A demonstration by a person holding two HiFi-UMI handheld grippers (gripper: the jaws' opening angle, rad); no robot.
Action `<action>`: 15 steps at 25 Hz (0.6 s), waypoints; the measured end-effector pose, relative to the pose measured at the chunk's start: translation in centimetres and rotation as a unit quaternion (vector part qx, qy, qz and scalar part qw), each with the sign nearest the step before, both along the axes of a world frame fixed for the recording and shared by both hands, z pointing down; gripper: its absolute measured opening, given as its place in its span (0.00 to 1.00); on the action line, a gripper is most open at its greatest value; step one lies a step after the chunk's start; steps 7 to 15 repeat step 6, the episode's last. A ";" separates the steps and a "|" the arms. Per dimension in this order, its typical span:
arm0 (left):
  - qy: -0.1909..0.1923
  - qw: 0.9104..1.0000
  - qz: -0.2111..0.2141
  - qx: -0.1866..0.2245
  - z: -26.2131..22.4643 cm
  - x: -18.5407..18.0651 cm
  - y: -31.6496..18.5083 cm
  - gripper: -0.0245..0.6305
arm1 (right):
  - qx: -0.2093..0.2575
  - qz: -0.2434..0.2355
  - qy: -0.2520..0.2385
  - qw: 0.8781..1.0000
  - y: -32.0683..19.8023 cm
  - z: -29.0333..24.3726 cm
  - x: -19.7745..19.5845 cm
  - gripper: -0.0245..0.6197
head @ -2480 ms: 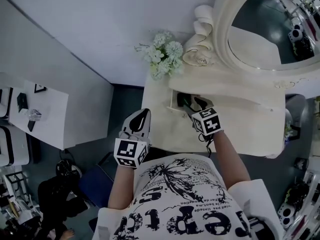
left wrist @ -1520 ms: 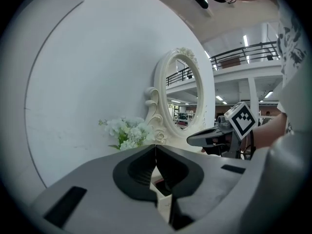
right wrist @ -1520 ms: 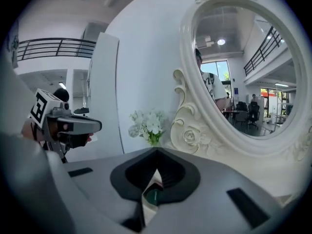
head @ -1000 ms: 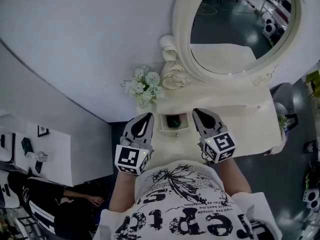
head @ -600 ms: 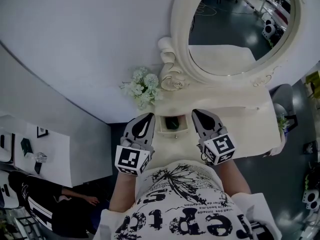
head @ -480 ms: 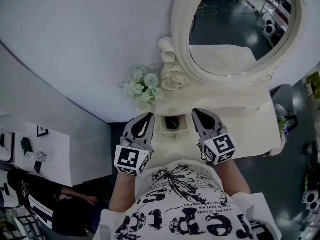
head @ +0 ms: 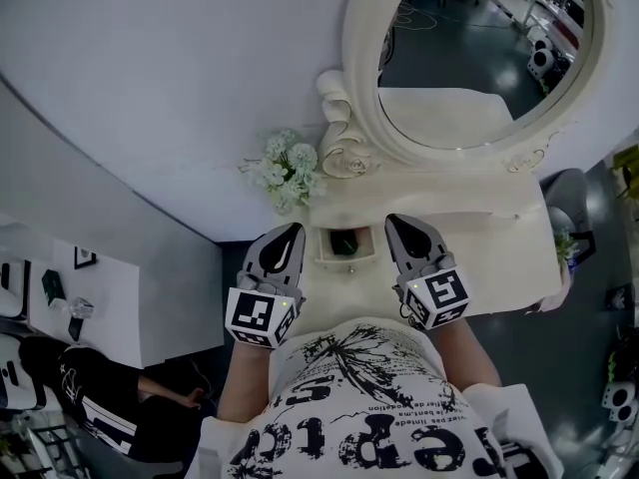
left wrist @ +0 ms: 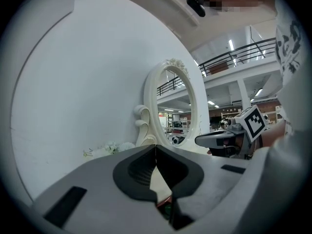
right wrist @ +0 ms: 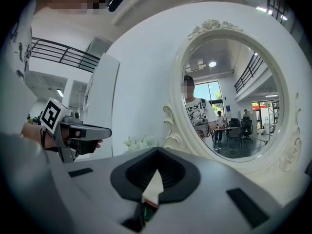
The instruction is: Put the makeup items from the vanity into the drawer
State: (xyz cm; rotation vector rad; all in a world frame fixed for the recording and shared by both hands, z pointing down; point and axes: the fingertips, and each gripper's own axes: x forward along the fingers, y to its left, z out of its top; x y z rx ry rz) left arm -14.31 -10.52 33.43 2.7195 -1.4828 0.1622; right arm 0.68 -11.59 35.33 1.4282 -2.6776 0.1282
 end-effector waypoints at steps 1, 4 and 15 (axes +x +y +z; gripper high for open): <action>0.000 1.000 0.000 0.000 0.0 0.1 0.1 0.07 | 0.000 -0.001 0.000 1.000 0.1 0.0 0.0 0.06; -0.001 1.000 0.002 0.001 -0.1 0.3 0.3 0.07 | -0.002 -0.002 -0.001 1.000 0.3 0.0 0.1 0.06; -0.001 1.000 0.003 0.000 -0.1 0.4 0.4 0.07 | -0.002 -0.003 -0.001 1.000 0.3 0.1 0.1 0.06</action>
